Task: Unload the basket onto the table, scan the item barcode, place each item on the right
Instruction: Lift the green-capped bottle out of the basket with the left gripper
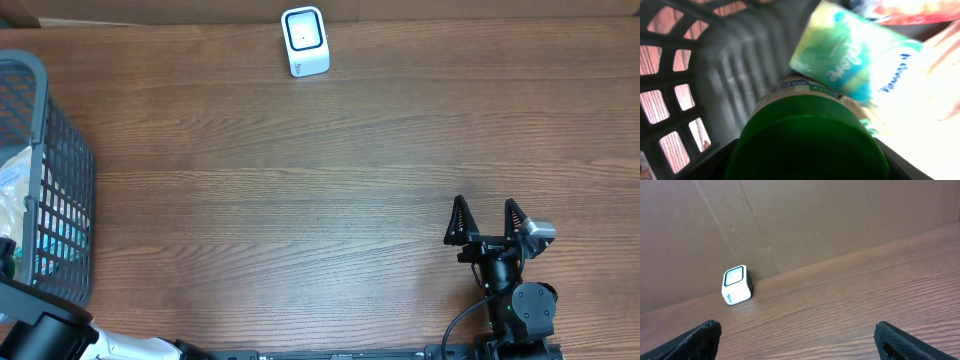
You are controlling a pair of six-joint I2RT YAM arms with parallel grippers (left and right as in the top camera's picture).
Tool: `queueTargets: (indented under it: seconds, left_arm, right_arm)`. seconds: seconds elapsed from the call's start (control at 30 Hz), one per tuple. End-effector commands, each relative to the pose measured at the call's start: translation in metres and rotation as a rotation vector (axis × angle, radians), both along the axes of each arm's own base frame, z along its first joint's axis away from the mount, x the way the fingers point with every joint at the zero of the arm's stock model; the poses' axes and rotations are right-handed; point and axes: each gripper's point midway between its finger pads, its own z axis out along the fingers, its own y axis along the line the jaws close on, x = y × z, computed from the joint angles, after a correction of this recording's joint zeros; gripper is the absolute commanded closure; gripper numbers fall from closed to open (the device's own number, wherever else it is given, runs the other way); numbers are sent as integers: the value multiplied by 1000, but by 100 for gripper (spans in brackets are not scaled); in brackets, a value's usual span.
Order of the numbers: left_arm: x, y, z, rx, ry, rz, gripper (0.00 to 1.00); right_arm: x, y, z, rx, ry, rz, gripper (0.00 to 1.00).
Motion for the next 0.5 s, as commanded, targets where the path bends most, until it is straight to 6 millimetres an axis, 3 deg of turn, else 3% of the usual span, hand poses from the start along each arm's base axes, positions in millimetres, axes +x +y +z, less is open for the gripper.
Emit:
queueTargets:
  seconds: [0.0, 0.1, 0.3, 0.47]
  left_arm:
    - [14, 10, 23, 22, -67, -24, 40]
    - [15, 10, 31, 17, -71, -26, 45]
    - [14, 8, 38, 11, -64, -25, 46]
    - [16, 6, 37, -3, -75, -29, 60]
  right_arm:
    - [0, -2, -3, -4, 2, -11, 0]
    - [0, -2, -3, -4, 1, -11, 0]
    - [0, -2, -3, -4, 1, -11, 0]
    - [0, -2, -3, -4, 1, -11, 0]
